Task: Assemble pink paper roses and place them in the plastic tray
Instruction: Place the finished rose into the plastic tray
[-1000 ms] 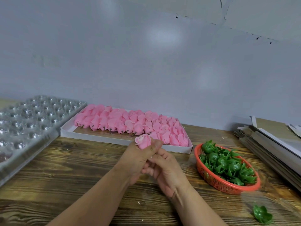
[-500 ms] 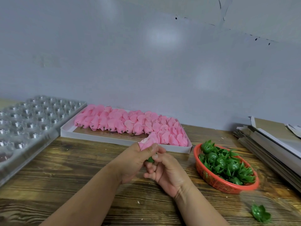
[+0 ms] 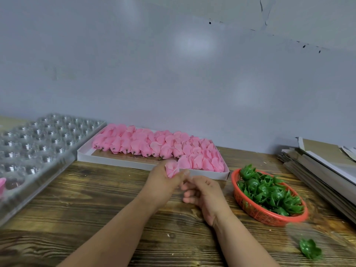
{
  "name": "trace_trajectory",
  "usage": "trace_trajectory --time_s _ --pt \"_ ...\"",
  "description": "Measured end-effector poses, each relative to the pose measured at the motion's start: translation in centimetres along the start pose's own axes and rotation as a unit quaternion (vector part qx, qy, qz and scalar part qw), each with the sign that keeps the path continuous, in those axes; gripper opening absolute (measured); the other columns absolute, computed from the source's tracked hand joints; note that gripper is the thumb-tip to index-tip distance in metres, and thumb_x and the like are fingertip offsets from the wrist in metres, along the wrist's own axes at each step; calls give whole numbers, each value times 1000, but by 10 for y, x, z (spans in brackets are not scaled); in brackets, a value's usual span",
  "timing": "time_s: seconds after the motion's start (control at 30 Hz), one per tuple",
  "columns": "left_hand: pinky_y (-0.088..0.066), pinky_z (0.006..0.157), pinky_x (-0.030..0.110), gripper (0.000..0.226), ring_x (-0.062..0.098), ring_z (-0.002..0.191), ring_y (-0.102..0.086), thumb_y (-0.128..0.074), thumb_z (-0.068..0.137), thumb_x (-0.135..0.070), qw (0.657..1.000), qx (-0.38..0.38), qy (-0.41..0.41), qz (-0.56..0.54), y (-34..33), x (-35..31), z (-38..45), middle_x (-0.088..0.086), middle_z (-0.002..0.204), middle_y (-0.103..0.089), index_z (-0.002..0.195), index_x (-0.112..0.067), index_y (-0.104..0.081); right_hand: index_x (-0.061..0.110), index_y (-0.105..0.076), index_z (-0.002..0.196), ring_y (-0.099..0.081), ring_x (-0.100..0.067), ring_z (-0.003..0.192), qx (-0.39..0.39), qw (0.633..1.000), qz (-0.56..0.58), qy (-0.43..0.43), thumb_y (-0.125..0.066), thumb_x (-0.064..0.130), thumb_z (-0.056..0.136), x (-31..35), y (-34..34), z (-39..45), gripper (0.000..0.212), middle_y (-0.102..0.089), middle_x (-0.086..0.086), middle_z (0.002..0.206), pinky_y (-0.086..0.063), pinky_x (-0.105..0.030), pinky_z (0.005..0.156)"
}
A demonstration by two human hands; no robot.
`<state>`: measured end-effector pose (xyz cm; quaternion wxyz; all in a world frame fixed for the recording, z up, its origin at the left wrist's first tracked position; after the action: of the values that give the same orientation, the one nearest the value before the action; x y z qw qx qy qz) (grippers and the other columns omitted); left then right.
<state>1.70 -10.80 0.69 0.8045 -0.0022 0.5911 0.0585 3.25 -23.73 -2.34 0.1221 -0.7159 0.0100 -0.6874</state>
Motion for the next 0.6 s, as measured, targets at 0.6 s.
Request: trace_trajectory --time_s 0.6 --pt "-45 86 33 57 19 89 -61 -68 86 -36 984 -161 38 63 128 -38 6 8 108 -65 132 -6 -52 -2 -63 85 -54 -15 53 -16 995 -85 57 -57 -7 85 5 1 -24 8 -63 -15 69 -49 -22 51"
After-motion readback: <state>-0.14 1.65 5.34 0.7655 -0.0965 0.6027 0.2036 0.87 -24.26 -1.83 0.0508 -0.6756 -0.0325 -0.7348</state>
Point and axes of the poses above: each hand's wrist, its own z-axis towards the middle knuckle, its own y-axis out of the back of the hand, x = y × z, the point moved 7 cm from there along z, towards the middle knuckle
